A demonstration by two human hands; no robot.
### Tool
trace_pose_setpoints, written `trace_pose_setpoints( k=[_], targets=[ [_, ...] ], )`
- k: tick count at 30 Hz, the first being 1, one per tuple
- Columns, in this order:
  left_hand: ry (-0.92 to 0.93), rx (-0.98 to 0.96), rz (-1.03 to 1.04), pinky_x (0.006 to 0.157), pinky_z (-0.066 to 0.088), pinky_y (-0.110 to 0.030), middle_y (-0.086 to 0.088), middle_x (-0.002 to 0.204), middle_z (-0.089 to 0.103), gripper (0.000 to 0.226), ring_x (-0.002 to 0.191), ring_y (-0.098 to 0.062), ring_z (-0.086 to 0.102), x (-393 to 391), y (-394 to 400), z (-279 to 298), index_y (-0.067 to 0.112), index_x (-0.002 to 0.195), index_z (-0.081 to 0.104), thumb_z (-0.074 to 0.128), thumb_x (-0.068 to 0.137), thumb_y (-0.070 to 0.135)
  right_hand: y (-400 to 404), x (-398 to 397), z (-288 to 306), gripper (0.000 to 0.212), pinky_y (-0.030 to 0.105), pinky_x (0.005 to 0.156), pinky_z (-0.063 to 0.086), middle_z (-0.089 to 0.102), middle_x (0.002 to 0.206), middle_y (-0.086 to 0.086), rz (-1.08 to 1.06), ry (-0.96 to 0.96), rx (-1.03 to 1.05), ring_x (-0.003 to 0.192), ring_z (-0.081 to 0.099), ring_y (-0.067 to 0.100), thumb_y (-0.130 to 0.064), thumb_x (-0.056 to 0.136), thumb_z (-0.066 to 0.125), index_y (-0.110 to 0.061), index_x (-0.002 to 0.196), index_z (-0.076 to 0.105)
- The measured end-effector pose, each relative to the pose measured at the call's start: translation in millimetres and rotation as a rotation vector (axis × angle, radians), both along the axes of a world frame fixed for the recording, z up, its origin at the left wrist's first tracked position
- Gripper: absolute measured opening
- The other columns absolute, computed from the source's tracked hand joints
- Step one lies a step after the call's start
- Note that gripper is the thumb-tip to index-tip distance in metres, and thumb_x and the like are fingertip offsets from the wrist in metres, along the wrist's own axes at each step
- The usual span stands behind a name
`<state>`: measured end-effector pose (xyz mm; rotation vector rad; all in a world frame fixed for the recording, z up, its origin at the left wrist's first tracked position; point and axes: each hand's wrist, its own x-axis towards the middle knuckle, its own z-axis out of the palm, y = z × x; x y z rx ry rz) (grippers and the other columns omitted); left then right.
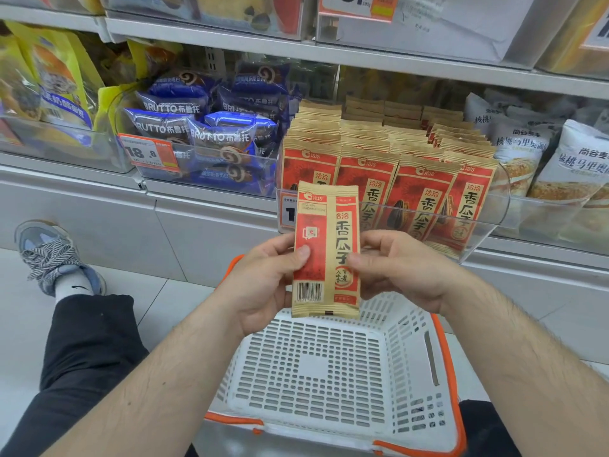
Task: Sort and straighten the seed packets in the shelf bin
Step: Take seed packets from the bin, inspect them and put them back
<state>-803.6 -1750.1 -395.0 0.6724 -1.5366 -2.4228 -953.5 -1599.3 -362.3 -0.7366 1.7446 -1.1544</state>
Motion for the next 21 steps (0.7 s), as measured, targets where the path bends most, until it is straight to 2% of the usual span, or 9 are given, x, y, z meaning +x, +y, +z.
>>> trace_pose_setpoints(
  k=[2,4,8,11,13,15,17,19,21],
  targets=[
    [0.003,0.004,0.027,0.096,0.049,-0.064,-0.022,0.120,0.070,0.042,0.112,-0.043,0.066,0,-1,1,0.012,0.122,0.066,0.061,0.082,0.022,2,-1,0,0.060,0.036,0.069,0.057,0.071,0.102,0.027,0.093,-0.027,0.043,0.078,0.070,0.031,-0.016,0.073,0.081,-0.011,0.127,0.055],
    [-0.001,0.001,0.035,0.099,0.046,-0.067,-0.023,0.120,0.069,0.042,0.115,-0.046,0.063,0,-3,0,0.010,0.122,0.066,0.061,0.082,0.023,4,0,-1,0.066,0.035,0.066,0.058,0.069,0.101,0.033,0.126,-0.042,0.033,0.073,0.069,0.028,-0.008,0.071,0.082,-0.010,0.130,0.052],
    [-0.021,0.020,0.015,0.099,0.047,-0.065,-0.022,0.120,0.070,0.041,0.115,-0.045,0.063,1,-4,-1,0.010,0.125,0.066,0.060,0.086,0.021,4,2,3,0.062,0.034,0.064,0.059,0.070,0.088,0.026,0.131,-0.046,0.023,0.069,0.069,0.027,-0.001,0.072,0.076,-0.004,0.128,0.051],
    [-0.062,-0.080,0.024,0.086,0.059,-0.051,-0.008,0.114,0.075,0.028,0.110,-0.031,0.069,-1,-2,-3,0.017,0.126,0.066,0.055,0.099,0.015,1,7,5,0.051,0.039,0.066,0.059,0.071,0.077,0.018,0.125,0.119,0.088,0.069,0.070,0.029,0.006,0.077,0.076,-0.008,0.121,0.054],
    [-0.087,-0.155,0.016,0.085,0.059,-0.048,0.002,0.115,0.074,0.028,0.109,-0.022,0.070,-2,1,-4,0.023,0.127,0.063,0.060,0.099,0.018,-2,12,5,0.049,0.044,0.069,0.059,0.072,0.070,0.012,0.147,0.279,0.156,0.067,0.072,0.028,0.003,0.076,0.079,-0.013,0.115,0.055],
    [-0.106,-0.165,-0.012,0.089,0.056,-0.051,0.005,0.113,0.074,0.032,0.107,-0.019,0.070,-4,6,-5,0.025,0.124,0.062,0.068,0.093,0.023,-5,19,5,0.051,0.042,0.067,0.060,0.072,0.067,0.008,0.174,0.380,0.198,0.066,0.072,0.025,-0.002,0.074,0.082,-0.019,0.114,0.055],
    [-0.115,-0.158,-0.018,0.089,0.057,-0.053,0.003,0.107,0.075,0.035,0.101,-0.020,0.072,-8,11,-7,0.024,0.120,0.060,0.074,0.088,0.024,-7,24,5,0.051,0.039,0.065,0.059,0.071,0.067,0.007,0.189,0.396,0.191,0.067,0.072,0.026,-0.007,0.073,0.084,-0.021,0.114,0.056],
    [-0.114,-0.175,-0.019,0.085,0.059,-0.051,0.001,0.100,0.074,0.037,0.094,-0.023,0.073,-11,13,-10,0.020,0.117,0.061,0.079,0.085,0.023,-6,24,6,0.041,0.038,0.066,0.059,0.071,0.070,0.008,0.178,0.370,0.156,0.069,0.072,0.026,-0.012,0.077,0.082,-0.016,0.111,0.060],
    [-0.112,-0.185,-0.049,0.077,0.059,-0.047,-0.004,0.102,0.072,0.042,0.093,-0.026,0.072,-12,15,-12,0.016,0.117,0.062,0.081,0.080,0.025,-6,22,7,0.029,0.034,0.065,0.058,0.072,0.072,0.006,0.138,0.346,0.097,0.065,0.071,0.020,-0.016,0.082,0.079,-0.010,0.107,0.064]
  ],
)
